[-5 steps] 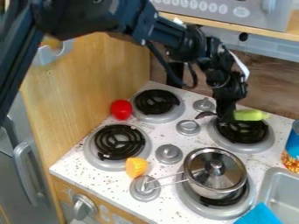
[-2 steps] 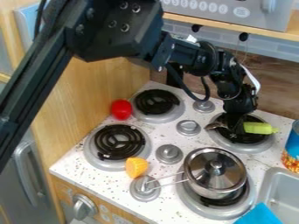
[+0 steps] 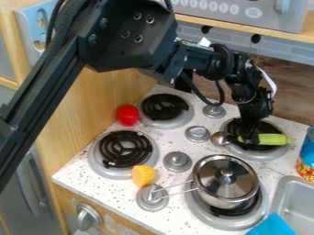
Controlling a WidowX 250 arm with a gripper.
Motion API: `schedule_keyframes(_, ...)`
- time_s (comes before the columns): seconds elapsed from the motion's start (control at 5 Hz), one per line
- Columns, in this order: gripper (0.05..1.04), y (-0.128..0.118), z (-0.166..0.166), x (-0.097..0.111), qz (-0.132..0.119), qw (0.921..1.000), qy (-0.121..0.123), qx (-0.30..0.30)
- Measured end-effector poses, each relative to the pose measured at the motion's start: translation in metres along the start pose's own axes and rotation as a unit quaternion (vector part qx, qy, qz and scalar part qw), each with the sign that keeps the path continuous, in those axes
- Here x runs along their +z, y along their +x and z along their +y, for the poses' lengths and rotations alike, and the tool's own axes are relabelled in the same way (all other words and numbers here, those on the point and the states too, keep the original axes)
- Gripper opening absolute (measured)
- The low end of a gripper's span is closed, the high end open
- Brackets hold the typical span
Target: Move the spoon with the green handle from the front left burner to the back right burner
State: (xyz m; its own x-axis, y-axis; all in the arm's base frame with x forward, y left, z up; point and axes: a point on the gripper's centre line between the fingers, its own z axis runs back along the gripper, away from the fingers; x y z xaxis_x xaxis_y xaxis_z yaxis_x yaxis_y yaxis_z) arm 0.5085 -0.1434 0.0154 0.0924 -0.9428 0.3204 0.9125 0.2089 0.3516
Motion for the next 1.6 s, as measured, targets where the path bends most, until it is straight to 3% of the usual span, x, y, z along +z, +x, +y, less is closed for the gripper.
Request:
schedule_keyframes(0.2, 1.009, -0.001, -0.002, -0.001, 0.004, 0.9997, -0.005, 0.022)
schedule_keyframes(0.4, 1.006, -0.004, 0.006, 0.014, 0.000, 0.9971, -0.029, 0.070)
schedule_keyframes(0.6, 1.003, -0.017, 0.010, 0.022, 0.065, 0.9773, -0.085, 0.183)
schedule_keyframes(0.8, 1.002, -0.034, 0.010, 0.021, 0.091, 0.9583, -0.067, 0.262)
schedule_keyframes(1.0, 1.002, -0.046, 0.003, 0.023, 0.100, 0.9367, -0.054, 0.331)
schedule_keyframes(1.6, 1.002, -0.044, 0.004, 0.025, 0.098, 0.9366, -0.052, 0.332)
